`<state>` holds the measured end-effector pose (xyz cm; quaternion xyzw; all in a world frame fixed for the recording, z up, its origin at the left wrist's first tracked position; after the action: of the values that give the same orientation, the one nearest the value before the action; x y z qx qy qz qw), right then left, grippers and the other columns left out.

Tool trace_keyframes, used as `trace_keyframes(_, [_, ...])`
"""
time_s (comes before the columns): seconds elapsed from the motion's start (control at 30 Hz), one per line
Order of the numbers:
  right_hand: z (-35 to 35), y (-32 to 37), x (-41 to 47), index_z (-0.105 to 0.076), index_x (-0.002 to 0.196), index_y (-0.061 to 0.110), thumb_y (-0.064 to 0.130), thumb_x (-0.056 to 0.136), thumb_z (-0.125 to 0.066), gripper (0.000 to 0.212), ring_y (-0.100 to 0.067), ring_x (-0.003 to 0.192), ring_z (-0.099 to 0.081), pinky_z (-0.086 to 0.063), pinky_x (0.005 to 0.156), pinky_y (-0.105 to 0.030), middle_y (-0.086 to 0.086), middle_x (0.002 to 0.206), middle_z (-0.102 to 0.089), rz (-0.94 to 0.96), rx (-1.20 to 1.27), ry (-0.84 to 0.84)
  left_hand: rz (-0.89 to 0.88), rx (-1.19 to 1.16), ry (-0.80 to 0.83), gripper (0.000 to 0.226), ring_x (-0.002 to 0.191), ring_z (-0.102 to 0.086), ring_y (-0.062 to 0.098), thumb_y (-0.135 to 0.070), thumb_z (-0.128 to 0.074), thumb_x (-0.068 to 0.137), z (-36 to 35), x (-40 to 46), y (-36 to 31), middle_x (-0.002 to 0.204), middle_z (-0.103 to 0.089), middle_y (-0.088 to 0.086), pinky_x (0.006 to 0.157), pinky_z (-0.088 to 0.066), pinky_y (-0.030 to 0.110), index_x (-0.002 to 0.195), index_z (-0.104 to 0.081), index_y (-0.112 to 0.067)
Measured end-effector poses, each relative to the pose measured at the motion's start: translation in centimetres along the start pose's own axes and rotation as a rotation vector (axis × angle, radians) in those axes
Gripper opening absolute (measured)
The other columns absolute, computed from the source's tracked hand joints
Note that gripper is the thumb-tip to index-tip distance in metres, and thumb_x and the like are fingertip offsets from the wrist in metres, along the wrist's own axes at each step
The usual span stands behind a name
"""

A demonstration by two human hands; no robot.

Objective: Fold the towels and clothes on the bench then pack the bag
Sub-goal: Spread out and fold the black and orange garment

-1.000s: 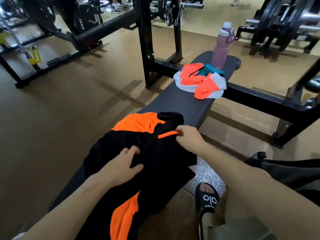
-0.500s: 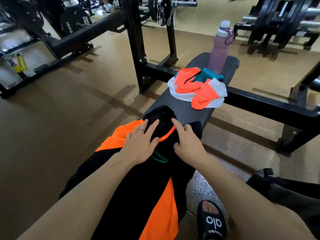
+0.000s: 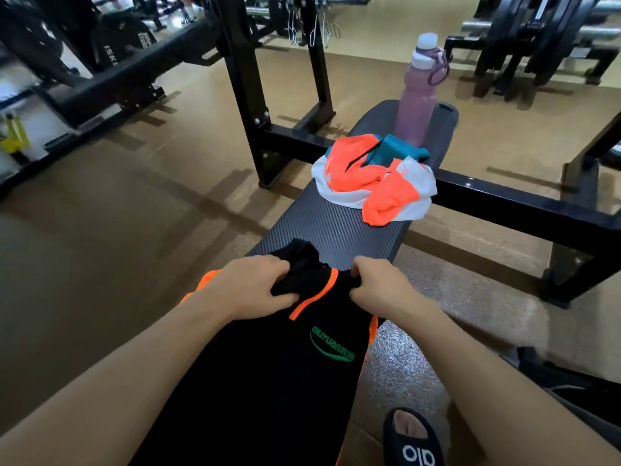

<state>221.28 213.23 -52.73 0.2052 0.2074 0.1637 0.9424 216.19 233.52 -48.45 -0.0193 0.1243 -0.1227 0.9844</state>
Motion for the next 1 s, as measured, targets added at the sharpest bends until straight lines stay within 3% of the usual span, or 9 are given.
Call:
trace_keyframes(0.1, [-0.3,-1.1,-0.4,-0.044,0.1,0.015,0.013,0.08,-0.059,0.025,-0.03,0.084,-0.057,-0.041,0.06,-0.038,-0.007,0.091,-0.055,0.011,-0.039,0.093,0.121,-0.148,0.162,0.053,0.078,-0.057,0.014,-0.079,-0.05,0.083,-0.5,-0.2,1.1,0.086,-0.058,-0.006,0.075,-0.051,0.039,0.09,-0.046,-0.027])
trace_keyframes(0.2, [0.3,-0.4,-0.4,-0.043,0.107,0.013,0.012,0.079,-0.059,0.033,-0.031,0.095,-0.052,-0.039,0.066,-0.037,-0.007,0.1,-0.049,0.05,-0.08,0.069,0.225,-0.583,0.057,0.072,0.107,-0.059,0.011,-0.09,-0.033,0.08,-0.7,0.7,2.3,0.116,-0.061,-0.005,0.101,-0.046,0.04,0.124,-0.051,-0.036])
trace_keyframes(0.3, [1.7,1.3,0.0,-0.048,0.126,0.015,0.009,0.081,-0.054,0.046,-0.032,0.115,-0.042,-0.038,0.085,-0.039,-0.008,0.121,-0.046,0.15,-0.084,-0.107,0.2,-0.449,0.116,0.078,0.131,-0.045,0.016,-0.072,-0.05,0.09,-1.3,1.7,2.3,0.149,-0.034,-0.003,0.114,-0.036,0.036,0.155,-0.015,-0.049])
trace_keyframes(0.4, [1.4,1.5,0.3,-0.049,0.133,0.017,0.018,0.086,-0.053,0.047,-0.032,0.12,-0.045,-0.039,0.095,-0.041,-0.008,0.127,-0.051,0.153,-0.07,-0.128,0.158,-0.248,0.219,0.093,0.127,-0.051,0.022,-0.061,-0.067,0.082,-1.9,2.2,1.1,0.146,-0.038,0.0,0.106,-0.044,0.038,0.156,-0.016,-0.039])
trace_keyframes(0.53, [-0.4,1.1,0.0,-0.045,0.112,0.015,0.027,0.083,-0.061,0.035,-0.034,0.11,-0.048,-0.031,0.076,-0.038,-0.01,0.112,-0.05,0.119,-0.297,0.003,0.213,-0.161,0.327,0.06,0.095,-0.056,0.017,-0.056,-0.072,0.081,-2.0,2.5,0.0,0.108,-0.059,-0.003,0.078,-0.047,0.034,0.126,-0.048,-0.024])
trace_keyframes(0.67, [-0.3,0.7,0.3,-0.049,0.099,0.013,0.018,0.085,-0.057,0.017,-0.035,0.1,-0.059,-0.037,0.068,-0.035,-0.01,0.103,-0.057,0.082,-0.122,0.09,0.237,-0.198,0.355,0.037,0.091,-0.063,0.014,-0.057,-0.069,0.084,-0.9,2.1,0.4,0.099,-0.066,-0.006,0.083,-0.054,0.036,0.106,-0.063,-0.027])
trace_keyframes(0.77, [1.4,0.6,0.4,-0.048,0.093,0.016,0.019,0.083,-0.055,0.012,-0.035,0.097,-0.058,-0.043,0.069,-0.038,-0.008,0.1,-0.059,0.096,-0.004,-0.044,0.317,-0.234,0.148,0.029,0.093,-0.067,0.021,-0.047,-0.058,0.096,1.2,1.5,3.1,0.099,-0.073,0.001,0.081,-0.054,0.035,0.106,-0.07,-0.022])
trace_keyframes(0.87, [3.6,0.5,0.7,-0.05,0.095,0.015,0.021,0.088,-0.055,0.011,-0.034,0.094,-0.057,-0.047,0.074,-0.043,-0.008,0.097,-0.059,0.11,0.186,-0.355,0.563,-0.329,-0.375,0.034,0.108,-0.065,0.033,-0.042,-0.048,0.103,4.3,-0.7,7.3,0.113,-0.072,0.012,0.087,-0.051,0.039,0.115,-0.069,-0.019])
trace_keyframes(1.0, [3.7,-0.3,1.6,-0.055,0.117,0.013,0.024,0.093,-0.055,0.025,-0.038,0.102,-0.053,-0.042,0.078,-0.043,-0.014,0.112,-0.054,0.028,0.111,-0.505,1.007,-1.171,-0.704,0.067,0.116,-0.061,0.041,-0.061,-0.04,0.095,1.9,-3.5,13.2,0.136,-0.056,0.024,0.094,-0.051,0.046,0.138,-0.041,-0.009])
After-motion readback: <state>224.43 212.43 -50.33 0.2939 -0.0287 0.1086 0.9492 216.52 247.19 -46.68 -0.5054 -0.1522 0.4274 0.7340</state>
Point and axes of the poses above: each hand's wrist, its own x-axis towards the middle knuckle, its own z-axis out of the back of the hand, y = z × x, the point moved 6 cm from there along x, towards the middle knuckle
